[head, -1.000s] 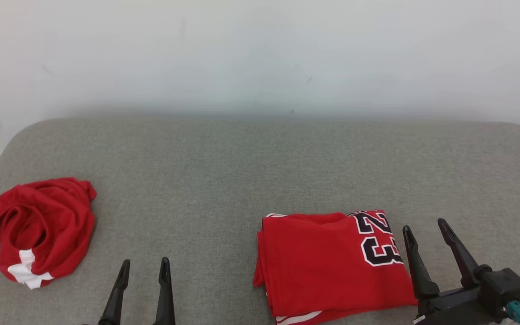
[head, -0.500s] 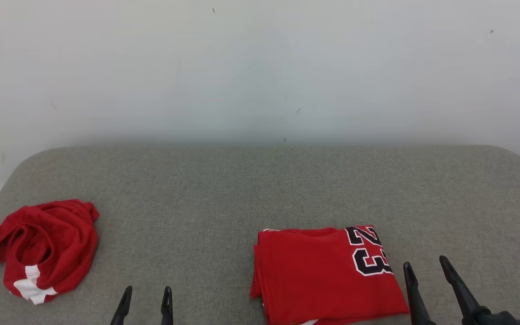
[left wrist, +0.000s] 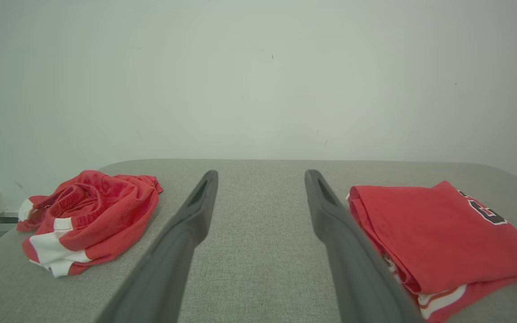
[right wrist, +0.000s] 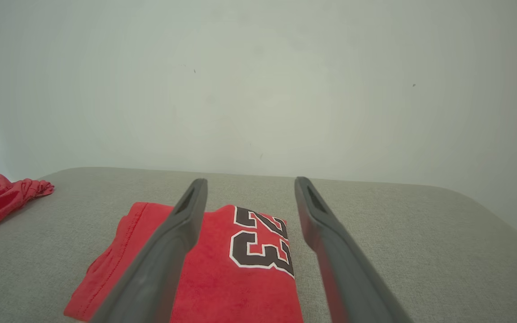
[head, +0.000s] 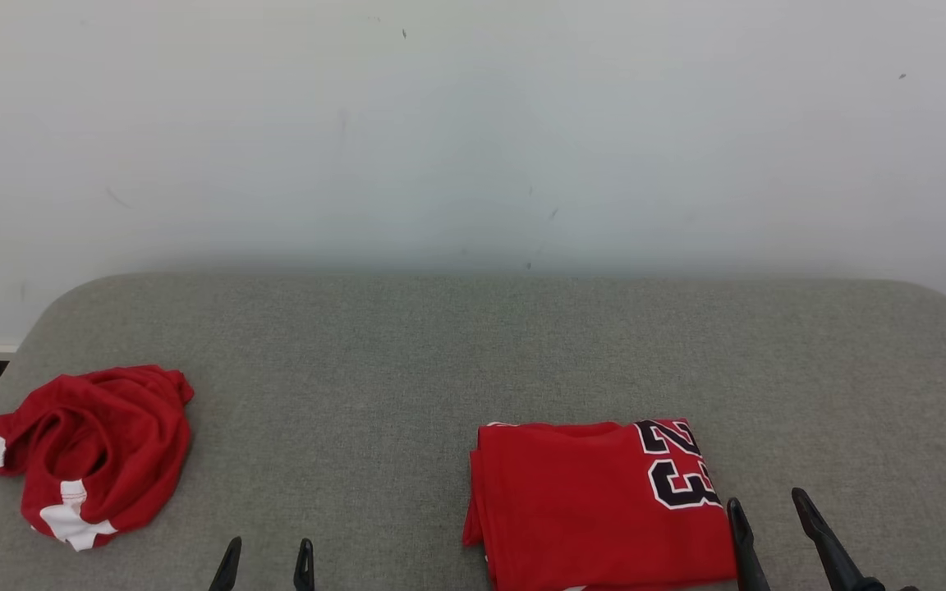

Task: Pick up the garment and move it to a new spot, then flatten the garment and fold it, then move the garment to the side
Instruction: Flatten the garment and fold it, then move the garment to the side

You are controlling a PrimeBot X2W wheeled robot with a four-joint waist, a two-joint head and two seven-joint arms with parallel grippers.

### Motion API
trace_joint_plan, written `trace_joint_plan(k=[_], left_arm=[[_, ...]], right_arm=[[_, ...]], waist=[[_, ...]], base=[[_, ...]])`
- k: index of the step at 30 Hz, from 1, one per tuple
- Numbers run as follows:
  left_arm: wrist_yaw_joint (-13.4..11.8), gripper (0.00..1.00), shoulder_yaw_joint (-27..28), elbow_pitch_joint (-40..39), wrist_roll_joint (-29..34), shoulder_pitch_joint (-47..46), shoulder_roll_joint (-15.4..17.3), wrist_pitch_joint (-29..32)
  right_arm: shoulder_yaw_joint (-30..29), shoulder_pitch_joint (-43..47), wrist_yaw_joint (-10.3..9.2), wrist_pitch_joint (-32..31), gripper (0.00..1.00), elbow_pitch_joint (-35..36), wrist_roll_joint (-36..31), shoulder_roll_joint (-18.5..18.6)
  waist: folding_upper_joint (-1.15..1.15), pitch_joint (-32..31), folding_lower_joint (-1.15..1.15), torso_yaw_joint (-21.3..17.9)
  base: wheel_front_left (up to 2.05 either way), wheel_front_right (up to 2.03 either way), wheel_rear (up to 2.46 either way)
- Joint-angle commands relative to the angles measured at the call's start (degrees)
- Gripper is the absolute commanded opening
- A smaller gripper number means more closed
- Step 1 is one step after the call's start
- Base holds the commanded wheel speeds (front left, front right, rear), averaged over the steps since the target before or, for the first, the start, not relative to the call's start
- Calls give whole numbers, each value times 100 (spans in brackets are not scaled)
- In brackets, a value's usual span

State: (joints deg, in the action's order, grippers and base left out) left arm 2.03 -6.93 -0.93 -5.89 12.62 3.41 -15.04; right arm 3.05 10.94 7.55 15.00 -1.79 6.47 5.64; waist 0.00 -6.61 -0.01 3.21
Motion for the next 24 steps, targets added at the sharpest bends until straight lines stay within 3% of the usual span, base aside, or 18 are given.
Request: trace_joint_plan(k=[1,24], left_arm=[[11,100,21,14,45,65,-29,-19],[49,100,-46,153,62,100,-56,-19]], right_arm=[[14,63,-14,21,100,13,-7,-6],[5,194,-14,21,100,-88,257,89]], waist=[[0,-10,1,-2],[0,-137,1,-37]], base=[[0,0,0],[0,0,0]])
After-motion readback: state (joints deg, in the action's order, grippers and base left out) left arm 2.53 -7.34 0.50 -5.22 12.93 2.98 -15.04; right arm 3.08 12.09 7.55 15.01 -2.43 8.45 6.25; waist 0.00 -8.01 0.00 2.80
